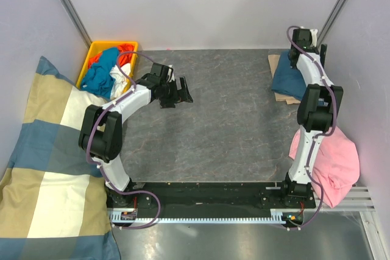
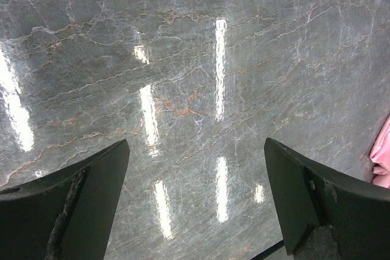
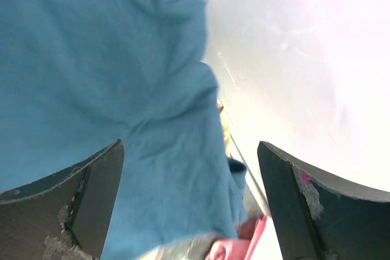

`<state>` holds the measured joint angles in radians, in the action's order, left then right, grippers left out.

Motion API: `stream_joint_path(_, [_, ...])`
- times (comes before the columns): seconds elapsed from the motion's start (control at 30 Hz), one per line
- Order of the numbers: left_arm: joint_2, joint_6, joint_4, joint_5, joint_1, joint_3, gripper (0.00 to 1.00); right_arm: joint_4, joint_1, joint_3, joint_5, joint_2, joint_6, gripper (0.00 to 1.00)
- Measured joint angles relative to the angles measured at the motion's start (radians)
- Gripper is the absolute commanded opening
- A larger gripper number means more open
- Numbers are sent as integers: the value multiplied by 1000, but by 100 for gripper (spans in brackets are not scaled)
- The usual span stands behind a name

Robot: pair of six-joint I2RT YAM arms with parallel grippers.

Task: Fold and stack the t-shirts
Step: Neatly place the folded tshirt to the corner

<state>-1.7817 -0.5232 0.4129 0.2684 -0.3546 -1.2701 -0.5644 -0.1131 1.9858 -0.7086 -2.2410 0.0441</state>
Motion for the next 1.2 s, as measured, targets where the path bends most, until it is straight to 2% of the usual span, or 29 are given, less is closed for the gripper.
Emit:
stream_joint_path(0.17, [1,0,1,-1,0,0,100,32,28,-121,58,225,-68,98])
stream_joint_path(0.37, [23,0,3,-2,0,2,100,70,120,-252,91,455,-138,98])
stream_joint_path(0.6, [89,0,-23,-3,0,57,100,70,156,-426,206,533,-297,98])
stream_joint_path(0.8, [148,0,-84,-1,-1,183,100,91,183,-669,444,614,-427,98])
stream_joint_path(1.0, [340,0,-151,-24,-1,383,100,160,369,-950,571,855,-486,98])
stream_joint_path(1.2, [565,0,-188,-96,-1,503,100,196,520,-1108,550,1104,-510,98])
